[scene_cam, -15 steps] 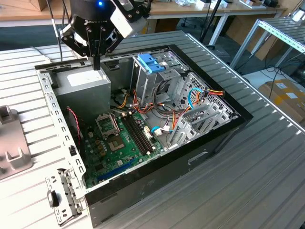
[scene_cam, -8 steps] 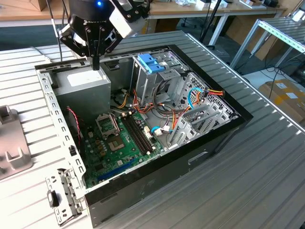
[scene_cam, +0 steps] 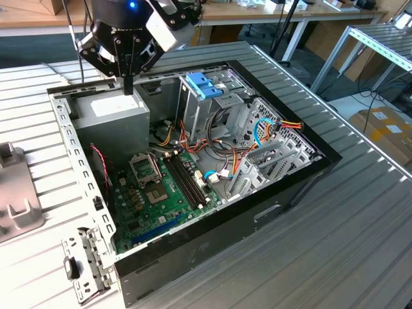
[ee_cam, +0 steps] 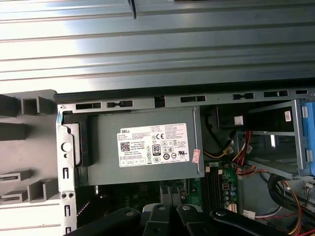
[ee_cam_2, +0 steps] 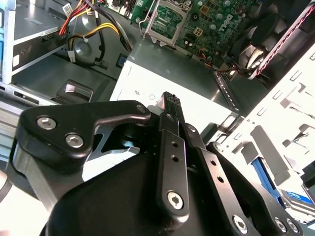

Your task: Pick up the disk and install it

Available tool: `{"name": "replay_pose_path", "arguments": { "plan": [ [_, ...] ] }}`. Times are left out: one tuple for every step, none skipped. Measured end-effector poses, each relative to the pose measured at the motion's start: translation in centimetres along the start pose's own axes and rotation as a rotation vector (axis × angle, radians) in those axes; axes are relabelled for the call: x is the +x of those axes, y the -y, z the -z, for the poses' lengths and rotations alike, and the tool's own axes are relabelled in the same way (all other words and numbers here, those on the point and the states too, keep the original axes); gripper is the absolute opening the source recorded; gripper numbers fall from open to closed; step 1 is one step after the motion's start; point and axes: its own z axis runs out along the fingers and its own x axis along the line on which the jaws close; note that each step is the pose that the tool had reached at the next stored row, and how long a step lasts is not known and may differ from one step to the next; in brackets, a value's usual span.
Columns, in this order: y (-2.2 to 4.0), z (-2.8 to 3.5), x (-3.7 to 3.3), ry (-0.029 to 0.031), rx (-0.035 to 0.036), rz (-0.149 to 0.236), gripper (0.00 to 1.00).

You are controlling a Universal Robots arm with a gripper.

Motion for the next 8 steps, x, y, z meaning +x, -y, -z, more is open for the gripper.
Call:
{"name": "replay_pose_path", "arguments": {
  "plan": [
    [0.00, 0.00, 0.04, 0.0000, 0.0000, 0.000, 0.11],
    [0.00, 0.00, 0.07, 0.0000, 0.0000, 0.000, 0.11],
    [0.01, 0.01, 0.13, 0.0000, 0.0001, 0.000, 0.11],
    [0.01, 0.01, 0.17, 0.0000, 0.0001, 0.000, 0.11],
    [0.01, 0.01, 0.21, 0.0000, 0.0001, 0.000, 0.11],
    [0.02, 0.01, 0.27, 0.0000, 0.0000, 0.000, 0.11],
    [0.02, 0.01, 0.33, 0.0000, 0.0000, 0.000, 0.11],
    [0.03, 0.01, 0.40, 0.0000, 0.0000, 0.000, 0.11]
  ]
}}
